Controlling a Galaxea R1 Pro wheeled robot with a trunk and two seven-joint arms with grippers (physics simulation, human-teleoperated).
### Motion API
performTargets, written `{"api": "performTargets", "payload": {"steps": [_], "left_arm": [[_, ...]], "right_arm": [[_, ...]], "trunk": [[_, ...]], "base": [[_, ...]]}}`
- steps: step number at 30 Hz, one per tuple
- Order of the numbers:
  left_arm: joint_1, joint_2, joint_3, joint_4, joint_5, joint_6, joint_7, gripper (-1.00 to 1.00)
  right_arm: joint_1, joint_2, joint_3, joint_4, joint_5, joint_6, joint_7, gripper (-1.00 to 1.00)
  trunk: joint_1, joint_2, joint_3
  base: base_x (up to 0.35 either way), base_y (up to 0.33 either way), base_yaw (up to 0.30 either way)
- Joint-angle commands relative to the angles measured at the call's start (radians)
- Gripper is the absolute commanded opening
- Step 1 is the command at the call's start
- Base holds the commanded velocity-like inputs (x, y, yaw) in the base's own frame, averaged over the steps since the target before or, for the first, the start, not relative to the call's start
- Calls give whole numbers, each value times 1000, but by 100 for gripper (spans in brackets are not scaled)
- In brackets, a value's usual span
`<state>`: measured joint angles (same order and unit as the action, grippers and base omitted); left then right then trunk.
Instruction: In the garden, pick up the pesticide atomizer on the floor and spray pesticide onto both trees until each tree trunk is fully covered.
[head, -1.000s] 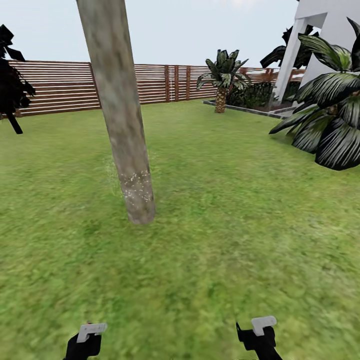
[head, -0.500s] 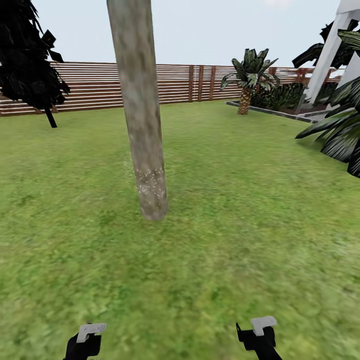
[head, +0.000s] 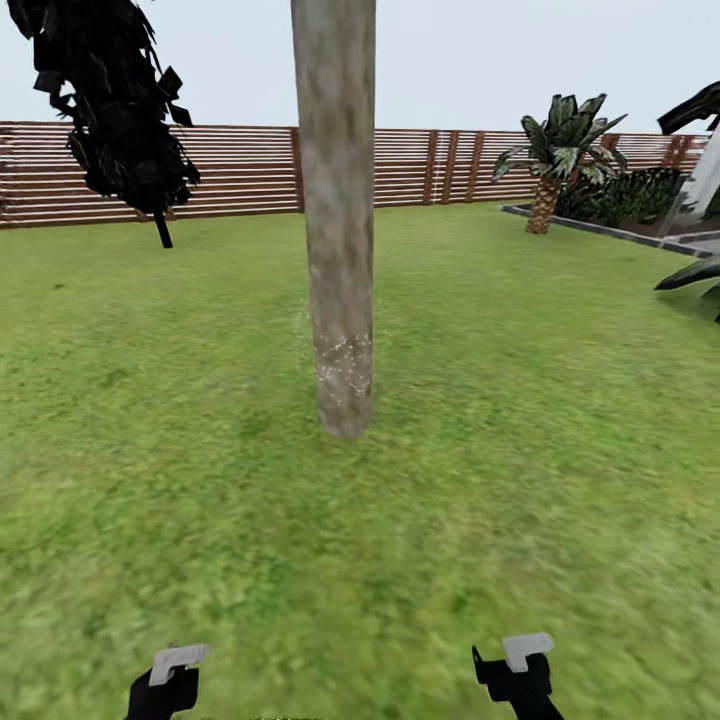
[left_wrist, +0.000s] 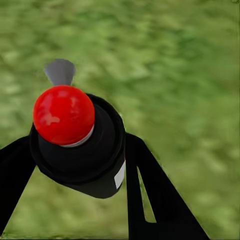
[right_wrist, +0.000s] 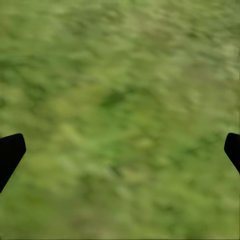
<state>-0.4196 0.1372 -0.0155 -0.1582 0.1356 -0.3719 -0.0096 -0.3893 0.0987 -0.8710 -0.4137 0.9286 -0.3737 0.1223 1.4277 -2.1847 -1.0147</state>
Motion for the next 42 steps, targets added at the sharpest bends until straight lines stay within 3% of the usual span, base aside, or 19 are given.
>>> {"api": "performTargets", "payload": {"steps": [1,2,7,42], "left_arm": [[-1,0,-4,1,48,-4,1,-100],[-1,1,-4,2,78,-5,1,-100],[-1,-1,-4,2,87,-5,-1,-100],[13,0,-5,2,89,-5,0,-100]], "right_arm": [[-1,1,-9,-2,4,-4,8,100],[0,1,-9,-2,4,-4,8,100],[9,-2,-9,8,3,-55,8,100],[13,-2,-10,26,4,-60,8,100]], "trunk": [[0,0,-1],[0,0,-1],[0,0,-1],[0,0,-1]], "base": [[0,0,279],[0,0,279],[0,0,279],[0,0,279]]}}
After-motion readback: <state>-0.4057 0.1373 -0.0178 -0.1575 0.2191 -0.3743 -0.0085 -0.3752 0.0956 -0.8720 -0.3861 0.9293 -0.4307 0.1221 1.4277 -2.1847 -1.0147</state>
